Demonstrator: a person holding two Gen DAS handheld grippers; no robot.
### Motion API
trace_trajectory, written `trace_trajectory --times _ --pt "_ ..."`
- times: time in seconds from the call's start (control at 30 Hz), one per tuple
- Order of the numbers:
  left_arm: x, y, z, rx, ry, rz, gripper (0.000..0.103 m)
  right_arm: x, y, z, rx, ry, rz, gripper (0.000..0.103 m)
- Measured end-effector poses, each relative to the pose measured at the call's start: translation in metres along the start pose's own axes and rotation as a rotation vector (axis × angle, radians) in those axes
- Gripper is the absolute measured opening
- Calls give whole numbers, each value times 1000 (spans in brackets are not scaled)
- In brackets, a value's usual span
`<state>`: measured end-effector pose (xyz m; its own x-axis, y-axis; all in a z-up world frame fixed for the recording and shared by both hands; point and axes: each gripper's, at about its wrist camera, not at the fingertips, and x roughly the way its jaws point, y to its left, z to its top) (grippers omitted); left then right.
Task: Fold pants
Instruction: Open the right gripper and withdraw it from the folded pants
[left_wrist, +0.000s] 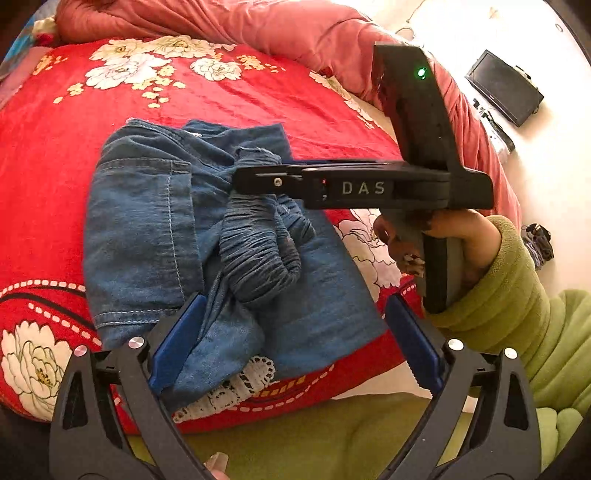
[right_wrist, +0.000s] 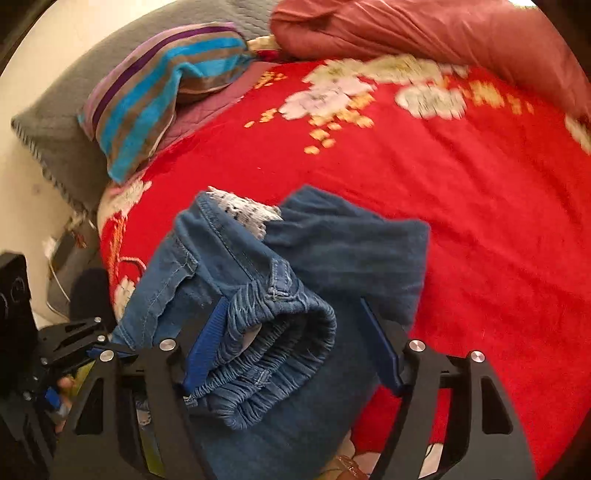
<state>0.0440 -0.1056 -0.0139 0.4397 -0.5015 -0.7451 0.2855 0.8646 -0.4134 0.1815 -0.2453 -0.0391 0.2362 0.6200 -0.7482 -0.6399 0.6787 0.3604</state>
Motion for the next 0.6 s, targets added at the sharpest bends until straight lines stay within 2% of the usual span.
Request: trace_trajectory --times 0.13,0.37,0.6 --pt "-2 -2 2 1 -8 3 90 -8 4 -2 -15 -28 -10 69" --pt "-16 -5 3 -1 -50 36 91 -41 16 3 -34 -116 -22 81" --pt "-31 -8 4 4 -99 83 93 -63 18 0 -42 -164 -41 86"
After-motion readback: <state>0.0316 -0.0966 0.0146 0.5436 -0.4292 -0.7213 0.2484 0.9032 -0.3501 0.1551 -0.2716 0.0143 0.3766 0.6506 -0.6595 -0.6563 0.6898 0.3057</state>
